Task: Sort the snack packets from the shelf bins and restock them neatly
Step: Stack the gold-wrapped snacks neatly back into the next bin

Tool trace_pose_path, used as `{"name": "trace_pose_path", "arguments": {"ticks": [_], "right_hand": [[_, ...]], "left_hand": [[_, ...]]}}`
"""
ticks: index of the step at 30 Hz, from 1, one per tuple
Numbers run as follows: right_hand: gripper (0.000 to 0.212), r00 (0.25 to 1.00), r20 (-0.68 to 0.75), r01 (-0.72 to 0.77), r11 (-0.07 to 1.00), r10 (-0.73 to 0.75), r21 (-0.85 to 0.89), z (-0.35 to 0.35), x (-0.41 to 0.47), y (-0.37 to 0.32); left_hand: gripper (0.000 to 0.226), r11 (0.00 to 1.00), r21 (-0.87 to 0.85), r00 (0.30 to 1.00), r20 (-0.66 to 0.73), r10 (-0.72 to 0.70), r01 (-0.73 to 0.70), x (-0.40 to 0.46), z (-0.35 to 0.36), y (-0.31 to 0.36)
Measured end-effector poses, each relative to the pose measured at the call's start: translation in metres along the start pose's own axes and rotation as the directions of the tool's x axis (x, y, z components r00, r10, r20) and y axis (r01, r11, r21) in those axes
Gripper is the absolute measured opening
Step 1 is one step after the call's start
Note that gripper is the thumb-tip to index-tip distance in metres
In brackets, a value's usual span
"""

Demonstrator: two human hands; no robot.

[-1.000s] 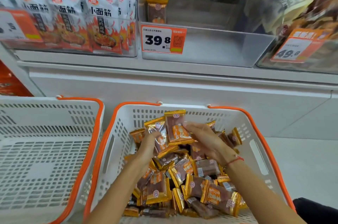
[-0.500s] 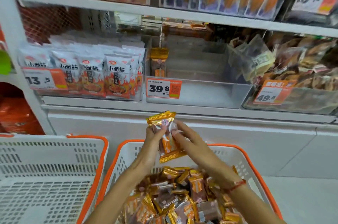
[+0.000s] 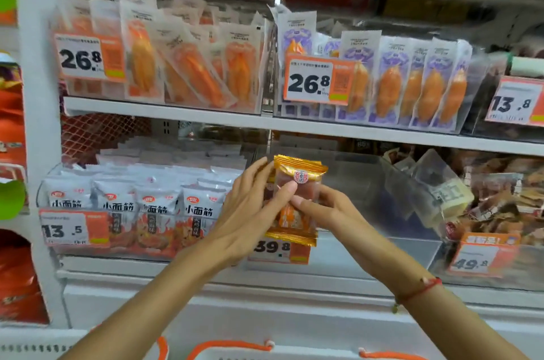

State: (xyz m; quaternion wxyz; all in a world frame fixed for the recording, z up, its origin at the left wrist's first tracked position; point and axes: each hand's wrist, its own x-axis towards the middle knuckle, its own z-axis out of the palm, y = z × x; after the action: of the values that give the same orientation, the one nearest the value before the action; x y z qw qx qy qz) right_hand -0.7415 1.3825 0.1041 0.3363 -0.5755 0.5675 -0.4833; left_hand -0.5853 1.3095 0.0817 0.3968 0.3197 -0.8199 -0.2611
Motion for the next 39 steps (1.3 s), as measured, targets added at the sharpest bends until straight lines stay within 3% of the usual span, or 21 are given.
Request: {"name": "trace_pose_path", "arguments": {"ticks": [3,6,10,13,17,21,25,28,35,39], "right_hand": [[0.038,0.993,-0.096,-0.063,0.998,0.063,0.001,-0.013,0.035,0.008],[0.044,0.977,-0.173,-0.136,0.988,0.122,-0.075,-0.026,0.081,0.027],[0.043,0.971,-0.062,-0.238,0.929,0.230,-0.285,-0.023,0.130,0.054],[0.039,0.948,0.057,-0.254,0.854,0.312,-0.454,-0.009,0.148,0.064],[0.023,0.939,0.067,-0.273,0.846,0.339,-0.458,0.009,0.161,0.071],[0.054,0.974,0.015,-0.188,0.853,0.224,-0.487,0.013,0.161,0.069],[0.080,0.998,0.009,-0.035,0.762,0.054,-0.647,0.013,0.163,0.072],[0.088,1.000,-0.007,-0.024,0.727,0.026,-0.686,0.015,0.167,0.078],[0.070,0.985,0.108,-0.047,0.815,0.133,-0.578,0.006,0.157,0.065],[0.060,0.999,0.045,0.013,0.710,0.026,-0.705,-0.005,0.128,0.046]], "left_hand": [[0.100,0.976,0.214,0.997,-0.064,-0.036,0.049,-0.002,-0.002,-0.033],[0.096,0.858,0.512,0.995,-0.070,0.072,-0.026,-0.002,0.002,-0.059],[0.087,0.739,0.665,0.988,-0.012,0.154,-0.107,0.004,0.004,-0.072],[0.087,0.709,0.690,0.980,0.001,0.199,-0.145,0.006,0.005,-0.083],[0.087,0.699,0.702,0.980,-0.010,0.198,-0.134,0.008,0.006,-0.085],[0.087,0.708,0.695,0.981,-0.012,0.191,-0.130,0.008,0.004,-0.084],[0.086,0.705,0.697,0.982,-0.011,0.191,-0.130,0.006,0.004,-0.081],[0.086,0.708,0.695,0.981,-0.021,0.190,-0.122,0.005,0.004,-0.081],[0.088,0.697,0.704,0.982,0.005,0.187,-0.136,0.006,0.002,-0.080],[0.085,0.668,0.729,0.973,-0.010,0.231,-0.151,0.002,-0.007,-0.073]]}}
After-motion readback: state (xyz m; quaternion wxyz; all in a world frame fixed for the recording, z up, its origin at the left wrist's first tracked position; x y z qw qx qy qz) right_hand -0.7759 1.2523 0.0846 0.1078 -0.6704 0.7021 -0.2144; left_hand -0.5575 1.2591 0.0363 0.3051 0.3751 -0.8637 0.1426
